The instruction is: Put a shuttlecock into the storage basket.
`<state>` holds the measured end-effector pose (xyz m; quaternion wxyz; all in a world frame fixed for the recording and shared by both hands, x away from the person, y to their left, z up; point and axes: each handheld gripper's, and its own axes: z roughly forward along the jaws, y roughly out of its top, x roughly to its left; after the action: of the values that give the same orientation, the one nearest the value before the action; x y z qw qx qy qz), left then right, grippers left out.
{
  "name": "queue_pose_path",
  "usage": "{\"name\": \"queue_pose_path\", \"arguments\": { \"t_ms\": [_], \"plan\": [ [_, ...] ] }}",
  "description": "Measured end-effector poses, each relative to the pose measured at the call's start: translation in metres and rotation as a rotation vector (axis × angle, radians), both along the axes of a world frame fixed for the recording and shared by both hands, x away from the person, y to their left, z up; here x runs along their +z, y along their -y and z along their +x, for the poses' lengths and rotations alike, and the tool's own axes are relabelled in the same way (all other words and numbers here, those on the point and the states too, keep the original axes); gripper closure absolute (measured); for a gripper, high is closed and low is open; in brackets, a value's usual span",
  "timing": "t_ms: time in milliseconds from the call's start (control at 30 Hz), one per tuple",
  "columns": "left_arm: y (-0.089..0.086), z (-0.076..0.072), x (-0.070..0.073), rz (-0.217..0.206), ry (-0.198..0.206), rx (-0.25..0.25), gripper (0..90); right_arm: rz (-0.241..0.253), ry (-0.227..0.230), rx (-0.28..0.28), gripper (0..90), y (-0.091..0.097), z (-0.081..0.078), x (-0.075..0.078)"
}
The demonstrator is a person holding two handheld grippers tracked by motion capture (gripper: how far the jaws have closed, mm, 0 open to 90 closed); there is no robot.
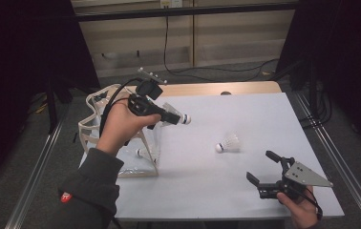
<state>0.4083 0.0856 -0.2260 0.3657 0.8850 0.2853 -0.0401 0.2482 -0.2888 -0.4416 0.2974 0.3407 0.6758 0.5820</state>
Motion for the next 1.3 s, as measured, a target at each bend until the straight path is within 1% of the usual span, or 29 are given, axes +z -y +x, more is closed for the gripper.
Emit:
{"name": "queue_pose_path", "arguments": {
  "t_ms": [33, 67, 100, 267, 300, 467, 500, 567, 700, 800, 933, 967, 1067, 1133, 1233, 1267, 1300],
  "plan": [
    [0.000, 0.000, 0.000, -0.004, -0.001, 0.007, 89.2, 0.002, 0.000, 0.000, 2.2, 0.000, 0.000, 0.000],
    [-0.001, 0.001, 0.002, 0.007, 0.005, -0.004, 89.2, 0.003, 0.000, -0.001, 2.2, 0.000, 0.000, 0.000],
    [0.000, 0.000, 0.002, -0.002, 0.000, 0.009, 89.2, 0.004, -0.001, -0.005, 2.2, 0.000, 0.000, 0.000],
    [-0.001, 0.002, 0.006, 0.001, 0.007, 0.012, 89.2, 0.006, -0.002, -0.006, 2.2, 0.000, 0.000, 0.000],
    [-0.001, 0.002, 0.006, -0.006, 0.003, 0.020, 89.2, 0.005, 0.000, -0.006, 2.2, 0.000, 0.000, 0.000],
    [-0.004, 0.004, 0.009, 0.012, 0.011, 0.011, 89.2, 0.006, -0.001, -0.006, 2.2, 0.000, 0.000, 0.000],
    [-0.004, 0.003, 0.010, 0.006, 0.009, 0.024, 89.2, 0.006, -0.001, -0.006, 2.2, 0.000, 0.000, 0.000],
    [-0.005, 0.004, 0.011, 0.004, 0.011, 0.031, 89.2, 0.007, -0.002, -0.007, 2.2, 0.000, 0.000, 0.000],
    [-0.007, 0.004, 0.013, 0.011, 0.014, 0.040, 89.2, 0.006, -0.001, -0.006, 2.2, 0.000, 0.000, 0.000],
    [-0.009, 0.006, 0.015, 0.022, 0.018, 0.026, 89.3, 0.008, -0.002, -0.006, 2.2, 0.000, -0.001, 0.000],
    [-0.010, 0.007, 0.016, 0.020, 0.017, 0.035, 89.3, 0.007, -0.001, -0.005, 2.2, 0.000, 0.000, 0.000],
    [-0.010, 0.006, 0.017, 0.012, 0.017, 0.046, 89.2, 0.007, -0.001, -0.006, 2.2, 0.000, 0.000, 0.000],
    [-0.011, 0.008, 0.018, 0.021, 0.021, 0.038, 89.3, 0.007, -0.002, -0.004, 2.2, 0.000, -0.001, 0.000],
    [-0.011, 0.008, 0.019, 0.011, 0.018, 0.049, 89.2, 0.006, -0.002, -0.004, 2.2, 0.000, -0.001, 0.000],
    [-0.012, 0.009, 0.022, 0.022, 0.023, 0.044, 89.3, 0.007, -0.002, -0.006, 2.2, 0.000, 0.000, 0.000],
    [-0.012, 0.009, 0.022, 0.014, 0.020, 0.056, 89.3, 0.008, -0.002, -0.005, 2.2, 0.000, 0.000, 0.000],
    [-0.013, 0.009, 0.023, 0.020, 0.024, 0.051, 89.3, 0.006, -0.001, -0.006, 2.2, 0.000, 0.000, 0.000]
  ]
}}
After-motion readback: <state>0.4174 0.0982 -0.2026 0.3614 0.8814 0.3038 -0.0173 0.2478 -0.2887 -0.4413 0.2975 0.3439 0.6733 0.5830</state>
